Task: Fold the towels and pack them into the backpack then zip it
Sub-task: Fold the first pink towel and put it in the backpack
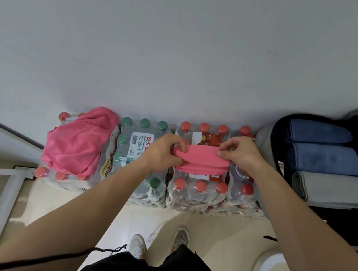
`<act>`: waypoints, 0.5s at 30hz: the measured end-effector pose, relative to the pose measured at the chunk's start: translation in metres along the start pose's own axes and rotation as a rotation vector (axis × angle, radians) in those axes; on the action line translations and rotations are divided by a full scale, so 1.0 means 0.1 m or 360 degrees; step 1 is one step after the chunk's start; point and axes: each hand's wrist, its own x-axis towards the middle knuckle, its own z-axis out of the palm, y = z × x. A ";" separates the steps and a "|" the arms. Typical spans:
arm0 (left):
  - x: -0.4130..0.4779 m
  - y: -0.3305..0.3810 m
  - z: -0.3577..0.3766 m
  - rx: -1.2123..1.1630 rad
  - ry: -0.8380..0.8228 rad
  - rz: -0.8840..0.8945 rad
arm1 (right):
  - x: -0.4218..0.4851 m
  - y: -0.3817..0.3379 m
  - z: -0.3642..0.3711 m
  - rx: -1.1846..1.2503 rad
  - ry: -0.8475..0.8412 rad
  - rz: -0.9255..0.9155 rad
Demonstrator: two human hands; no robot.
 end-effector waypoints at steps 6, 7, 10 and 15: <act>-0.09 -0.10 0.16 0.0340 0.0044 0.0181 | -0.05 0.12 0.11 -0.0307 0.0054 -0.0223; -0.10 -0.11 0.19 0.0440 0.0067 0.0197 | -0.08 0.11 0.15 -0.0386 0.0070 -0.0277; -0.16 -0.11 0.29 0.0736 0.0128 0.0303 | -0.17 0.11 0.29 -0.0718 0.0188 -0.0420; -0.19 -0.12 0.34 0.0855 0.0199 0.0391 | -0.27 0.03 0.51 -0.1131 0.0628 -0.0599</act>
